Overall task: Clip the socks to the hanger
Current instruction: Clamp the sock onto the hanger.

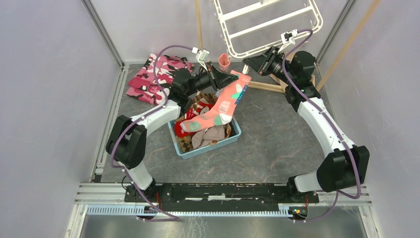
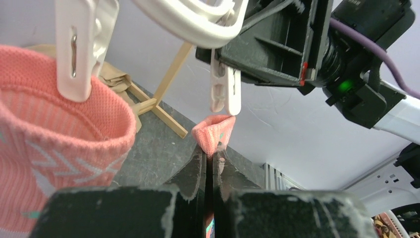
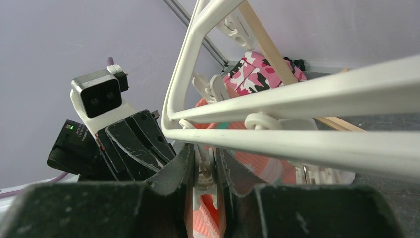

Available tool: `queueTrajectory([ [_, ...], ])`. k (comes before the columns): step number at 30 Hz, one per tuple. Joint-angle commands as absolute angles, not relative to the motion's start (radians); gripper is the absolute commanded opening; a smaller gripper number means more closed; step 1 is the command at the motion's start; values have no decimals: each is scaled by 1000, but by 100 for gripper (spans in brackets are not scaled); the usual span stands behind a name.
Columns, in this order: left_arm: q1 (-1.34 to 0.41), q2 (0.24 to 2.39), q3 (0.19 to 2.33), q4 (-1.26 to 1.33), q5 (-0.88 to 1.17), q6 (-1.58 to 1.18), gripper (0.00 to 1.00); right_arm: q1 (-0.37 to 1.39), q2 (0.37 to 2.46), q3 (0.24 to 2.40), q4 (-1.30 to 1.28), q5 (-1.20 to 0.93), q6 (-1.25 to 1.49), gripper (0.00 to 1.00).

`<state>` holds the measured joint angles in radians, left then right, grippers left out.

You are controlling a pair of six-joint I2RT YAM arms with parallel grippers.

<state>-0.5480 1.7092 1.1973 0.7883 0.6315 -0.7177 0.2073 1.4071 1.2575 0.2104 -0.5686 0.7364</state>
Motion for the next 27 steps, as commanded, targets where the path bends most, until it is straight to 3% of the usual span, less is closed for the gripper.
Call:
queueTrajectory([
  [1, -555, 1730, 1255, 876, 610, -785, 2, 213, 1387, 1238, 190, -600, 749, 0],
  [27, -555, 1779, 1322, 946, 603, -975, 2, 218, 1390, 1243, 185, -604, 742, 0],
])
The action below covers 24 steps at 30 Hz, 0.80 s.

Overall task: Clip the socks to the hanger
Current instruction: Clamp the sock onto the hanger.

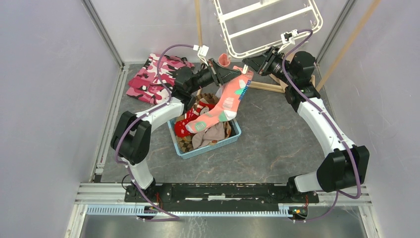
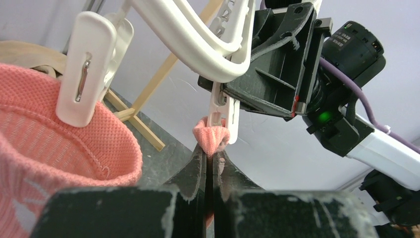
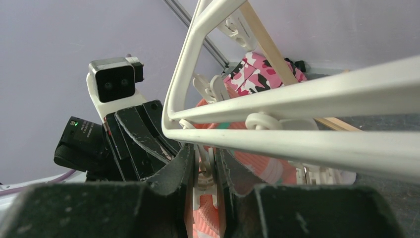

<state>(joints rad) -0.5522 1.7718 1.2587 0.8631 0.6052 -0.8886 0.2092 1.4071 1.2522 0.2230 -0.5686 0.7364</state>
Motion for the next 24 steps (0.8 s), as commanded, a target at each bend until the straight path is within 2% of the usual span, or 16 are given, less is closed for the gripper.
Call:
queueTrajectory([
  [1, -555, 1783, 1326, 943, 609, -991, 2, 218, 1390, 1244, 186, -604, 742, 0],
  [14, -553, 1794, 1316, 771, 620, -1045, 2, 219, 1387, 1244, 190, -606, 745, 0],
  [24, -549, 1791, 1321, 822, 625, -1108, 2, 218, 1385, 1235, 184, -603, 739, 0],
])
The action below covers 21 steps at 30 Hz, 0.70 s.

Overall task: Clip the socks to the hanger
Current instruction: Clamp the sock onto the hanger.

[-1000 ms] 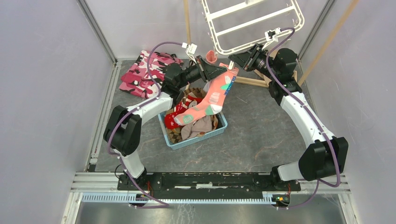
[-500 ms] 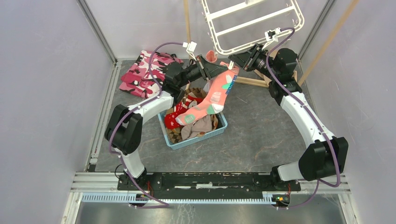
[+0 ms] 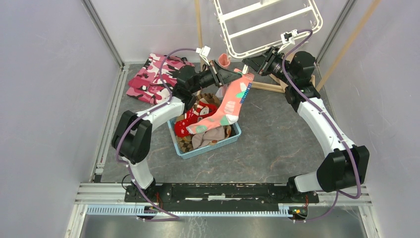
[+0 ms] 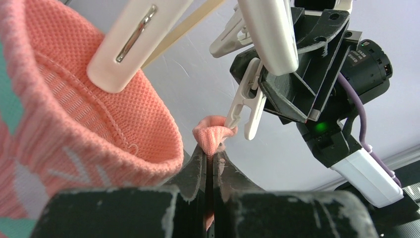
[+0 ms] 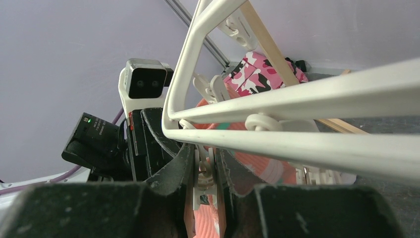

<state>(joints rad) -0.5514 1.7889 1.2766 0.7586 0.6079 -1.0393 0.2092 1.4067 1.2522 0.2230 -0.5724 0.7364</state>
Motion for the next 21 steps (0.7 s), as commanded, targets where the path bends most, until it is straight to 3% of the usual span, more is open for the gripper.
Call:
queueTrajectory([
  [1, -550, 1793, 1323, 837, 627, -1119, 2, 219, 1384, 1236, 183, -604, 737, 0],
  [21, -551, 1812, 1366, 876, 607, -1180, 2, 218, 1378, 1232, 170, -600, 725, 0],
])
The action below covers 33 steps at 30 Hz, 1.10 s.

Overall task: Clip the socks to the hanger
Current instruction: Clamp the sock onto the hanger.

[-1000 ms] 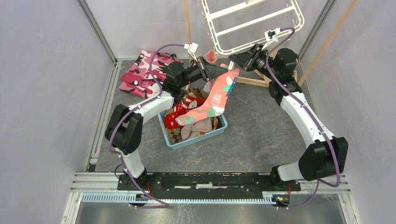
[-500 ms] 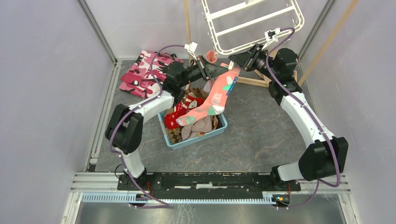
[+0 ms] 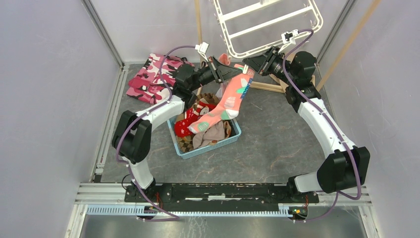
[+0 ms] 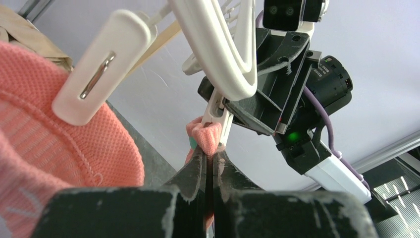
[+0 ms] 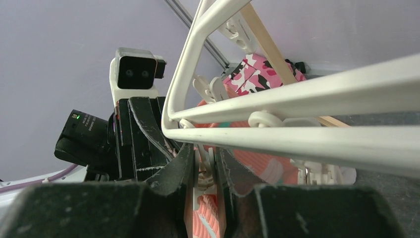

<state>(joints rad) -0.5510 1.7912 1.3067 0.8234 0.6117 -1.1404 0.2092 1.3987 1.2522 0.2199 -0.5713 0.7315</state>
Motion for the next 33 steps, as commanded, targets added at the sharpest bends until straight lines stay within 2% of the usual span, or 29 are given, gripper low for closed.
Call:
queueTrajectory([
  [1, -551, 1815, 1369, 886, 607, -1192, 2, 219, 1378, 1233, 170, -600, 724, 0],
  [6, -551, 1818, 1376, 888, 609, -1195, 3, 218, 1377, 1231, 169, -599, 723, 2],
  [10, -550, 1810, 1362, 883, 613, -1196, 10, 219, 1378, 1234, 172, -598, 724, 23],
  [13, -550, 1799, 1349, 864, 601, -1195, 19, 219, 1376, 1239, 170, -600, 722, 31],
  [20, -549, 1790, 1346, 849, 604, -1185, 32, 219, 1369, 1242, 161, -599, 713, 47],
  [24, -545, 1771, 1338, 831, 602, -1167, 41, 218, 1356, 1251, 136, -587, 689, 63],
  [28, -540, 1730, 1316, 780, 600, -1117, 53, 219, 1334, 1250, 118, -583, 659, 84],
  [32, -538, 1668, 1297, 683, 607, -1031, 62, 213, 1307, 1248, 85, -581, 616, 97],
  [33, -538, 1642, 1293, 642, 611, -1001, 63, 211, 1298, 1246, 73, -578, 603, 98],
])
